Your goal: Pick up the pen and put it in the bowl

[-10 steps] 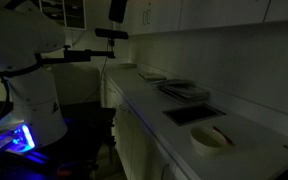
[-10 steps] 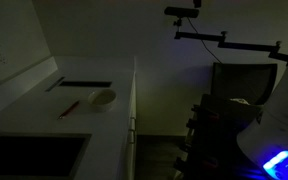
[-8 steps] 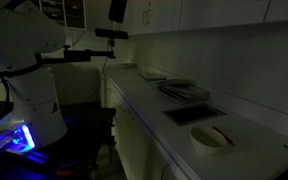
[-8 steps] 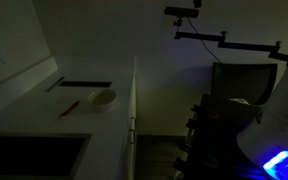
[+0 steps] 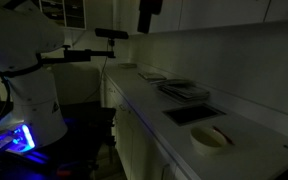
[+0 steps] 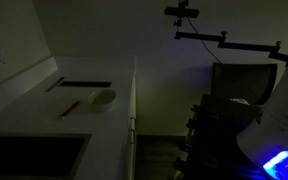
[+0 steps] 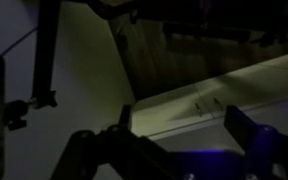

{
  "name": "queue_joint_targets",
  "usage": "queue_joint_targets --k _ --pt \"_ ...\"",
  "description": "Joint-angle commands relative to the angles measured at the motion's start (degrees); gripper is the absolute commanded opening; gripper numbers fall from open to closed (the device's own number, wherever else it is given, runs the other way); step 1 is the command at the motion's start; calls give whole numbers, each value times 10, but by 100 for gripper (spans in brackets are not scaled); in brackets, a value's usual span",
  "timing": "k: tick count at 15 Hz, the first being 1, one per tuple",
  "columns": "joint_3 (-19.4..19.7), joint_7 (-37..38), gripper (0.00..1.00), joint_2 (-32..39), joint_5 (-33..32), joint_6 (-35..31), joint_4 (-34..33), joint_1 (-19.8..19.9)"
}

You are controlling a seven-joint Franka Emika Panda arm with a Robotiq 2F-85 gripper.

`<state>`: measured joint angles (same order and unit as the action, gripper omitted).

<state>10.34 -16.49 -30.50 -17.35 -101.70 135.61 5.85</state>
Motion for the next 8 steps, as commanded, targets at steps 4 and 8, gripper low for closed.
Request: queue_joint_targets --k 4,8 --pt "-86 274 100 186 121 -71 -92 -32" --pt "-110 398 100 335 183 -102 -199 -49"
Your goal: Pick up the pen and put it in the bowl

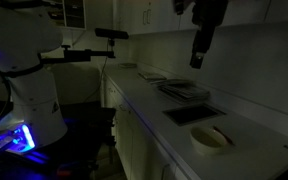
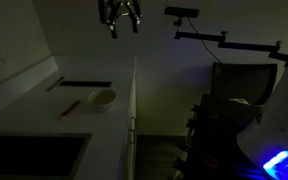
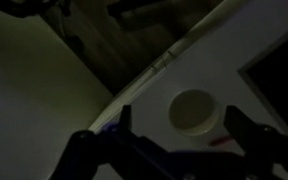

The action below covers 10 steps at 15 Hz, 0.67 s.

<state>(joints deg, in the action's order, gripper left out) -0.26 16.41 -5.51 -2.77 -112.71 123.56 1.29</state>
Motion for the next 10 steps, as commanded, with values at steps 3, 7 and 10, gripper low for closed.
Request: queue_joint_targets --k 3,7,10 --pt "-4 146 100 181 83 0 -163 -18" --pt "6 256 100 274 132 -20 -260 -43" --pt "9 242 100 277 127 -32 -255 -50"
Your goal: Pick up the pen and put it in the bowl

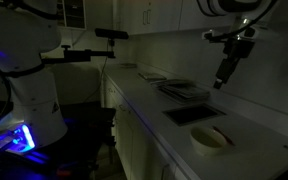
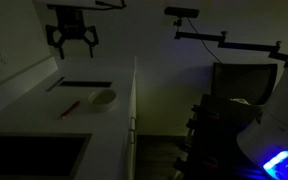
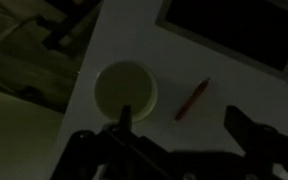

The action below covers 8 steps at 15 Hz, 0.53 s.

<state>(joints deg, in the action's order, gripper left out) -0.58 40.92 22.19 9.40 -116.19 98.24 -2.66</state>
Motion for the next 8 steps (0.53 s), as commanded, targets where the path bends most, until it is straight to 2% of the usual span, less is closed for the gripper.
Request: queue_joint_targets --k 1,8 --pt "14 -4 100 2 5 3 -1 -12" --pt "18 12 100 0 6 -1 5 -13"
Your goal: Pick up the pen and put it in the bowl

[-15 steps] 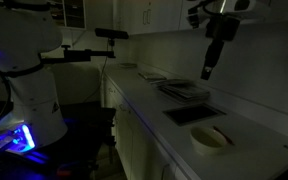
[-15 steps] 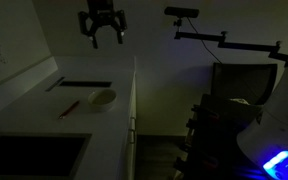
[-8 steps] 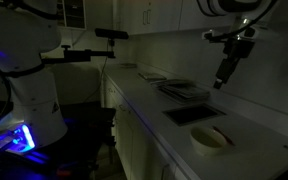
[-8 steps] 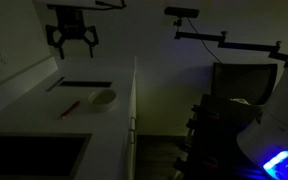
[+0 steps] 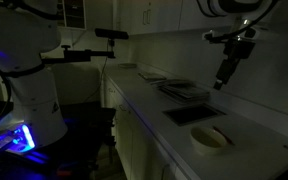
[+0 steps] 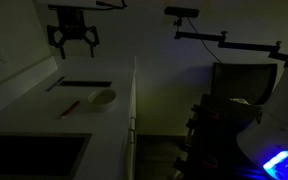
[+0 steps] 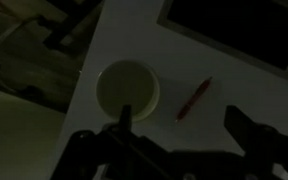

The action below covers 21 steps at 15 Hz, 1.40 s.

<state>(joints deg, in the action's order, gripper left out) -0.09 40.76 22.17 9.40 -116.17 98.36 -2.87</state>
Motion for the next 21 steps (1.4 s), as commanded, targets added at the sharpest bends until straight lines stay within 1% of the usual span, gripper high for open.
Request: queue_joint_targets --k 1,2,4,7,10,14,15,17,21 --pt "17 38 100 3 6 -13 11 -15" --pt "23 80 100 7 4 -26 19 -21" --pt "24 134 100 20 19 -41 26 -25" --pt "27 228 100 52 22 -70 21 -41" --pt "27 286 100 88 16 -81 1 -52" --pt "26 333 100 151 17 -93 -52 -57" --pt "34 347 100 168 4 -113 -64 -64" --pt "32 344 100 201 7 -130 -92 -62" --pt "43 357 100 260 2 -127 -154 -69"
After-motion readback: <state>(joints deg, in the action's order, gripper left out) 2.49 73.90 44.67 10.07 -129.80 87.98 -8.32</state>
